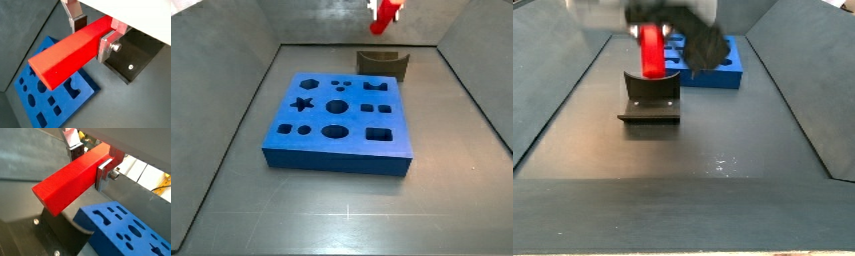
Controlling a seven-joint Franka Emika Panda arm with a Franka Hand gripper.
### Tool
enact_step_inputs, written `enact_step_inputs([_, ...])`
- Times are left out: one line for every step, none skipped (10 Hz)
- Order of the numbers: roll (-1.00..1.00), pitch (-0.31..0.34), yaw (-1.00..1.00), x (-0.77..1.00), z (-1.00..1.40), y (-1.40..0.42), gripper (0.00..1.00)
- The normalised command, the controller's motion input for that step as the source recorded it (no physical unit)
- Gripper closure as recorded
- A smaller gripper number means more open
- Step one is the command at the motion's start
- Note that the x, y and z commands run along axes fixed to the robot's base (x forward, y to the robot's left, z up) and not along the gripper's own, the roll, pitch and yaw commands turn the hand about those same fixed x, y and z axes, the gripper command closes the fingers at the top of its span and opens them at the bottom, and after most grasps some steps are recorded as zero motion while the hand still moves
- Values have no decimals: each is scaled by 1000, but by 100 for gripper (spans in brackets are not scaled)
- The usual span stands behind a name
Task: Pick up the hexagon object. Move up. Place the hexagon object on the fixture. Regrasp the hexagon object. Move to above the board. Insert the hexagon object.
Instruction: Place the hexagon object on the fixture.
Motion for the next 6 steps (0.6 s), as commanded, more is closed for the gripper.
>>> enact_step_inputs([-597,157,-202,160,-1000,139,100])
enact_step_inputs([-488,125,-214,165,-1000,140,100])
enact_step_inputs([-281,72,-214,179,-1000,138,100])
enact_step_inputs([-219,46,-209,185,-1000,132,100])
enact_step_inputs([-172,-8,-181,149,-764,109,100])
enact_step_inputs([-166,-25,-167,132,-628,95,100])
